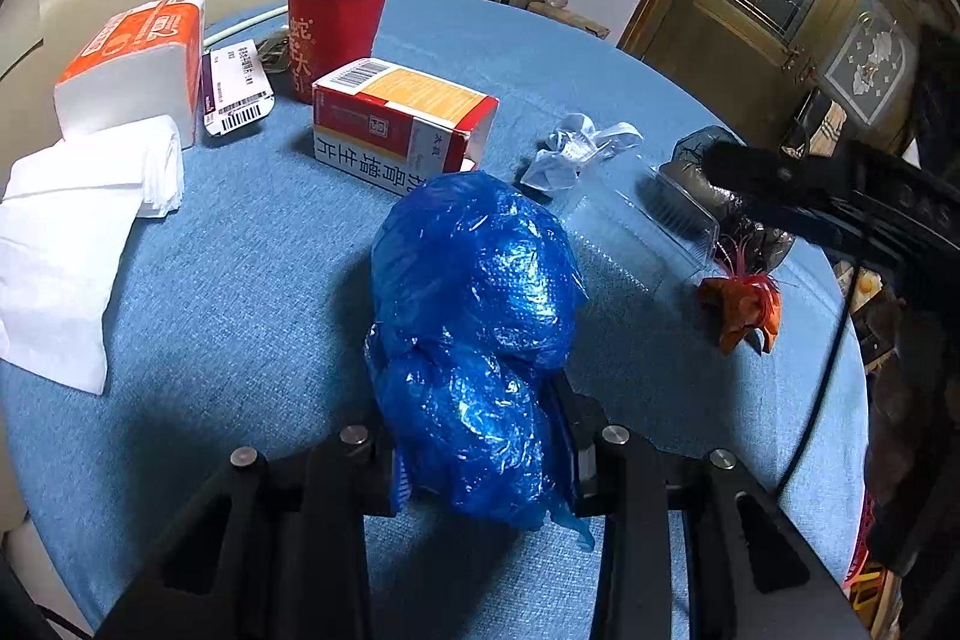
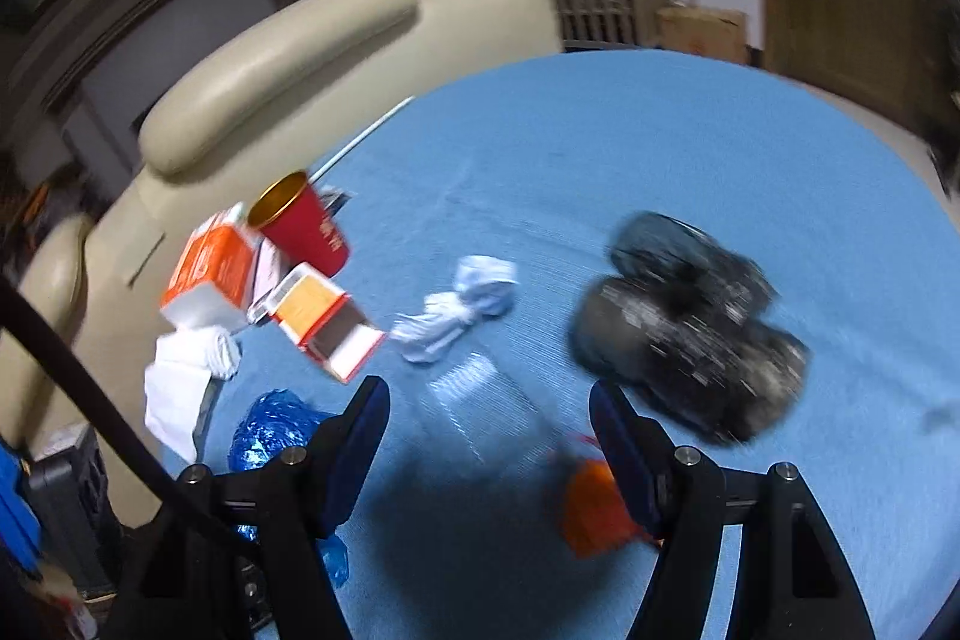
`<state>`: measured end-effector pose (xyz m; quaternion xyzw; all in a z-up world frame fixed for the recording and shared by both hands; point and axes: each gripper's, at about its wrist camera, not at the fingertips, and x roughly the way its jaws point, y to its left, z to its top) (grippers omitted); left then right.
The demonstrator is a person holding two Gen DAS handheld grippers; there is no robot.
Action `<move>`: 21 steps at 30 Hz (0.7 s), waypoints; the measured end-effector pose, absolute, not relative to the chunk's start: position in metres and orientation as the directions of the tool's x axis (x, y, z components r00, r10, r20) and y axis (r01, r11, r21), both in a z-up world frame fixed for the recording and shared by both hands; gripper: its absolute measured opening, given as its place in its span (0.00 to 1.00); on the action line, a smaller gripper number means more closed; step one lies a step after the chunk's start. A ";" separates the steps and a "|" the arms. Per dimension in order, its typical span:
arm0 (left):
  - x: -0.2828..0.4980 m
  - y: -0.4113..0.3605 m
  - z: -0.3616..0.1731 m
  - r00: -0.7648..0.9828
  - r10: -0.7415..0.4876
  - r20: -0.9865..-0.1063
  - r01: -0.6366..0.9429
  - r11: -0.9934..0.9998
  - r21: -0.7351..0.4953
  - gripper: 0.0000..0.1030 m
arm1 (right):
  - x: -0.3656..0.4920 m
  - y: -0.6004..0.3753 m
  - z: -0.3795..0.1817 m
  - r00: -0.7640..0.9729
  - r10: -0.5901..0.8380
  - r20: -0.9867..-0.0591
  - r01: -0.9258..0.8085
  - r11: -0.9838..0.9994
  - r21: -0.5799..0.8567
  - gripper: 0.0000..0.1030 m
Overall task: Collect trash
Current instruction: 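Grasp the clear plastic container with the right tool while the left tool holds the blue bag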
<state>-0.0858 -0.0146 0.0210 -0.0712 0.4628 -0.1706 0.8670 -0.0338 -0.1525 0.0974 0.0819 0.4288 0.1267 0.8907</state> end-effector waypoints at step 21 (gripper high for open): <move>-0.089 -0.017 0.022 0.533 -0.347 -0.772 0.233 0.937 -0.260 0.37 | -0.031 -0.130 0.061 0.476 0.350 -0.807 -0.230 0.935 0.270 0.22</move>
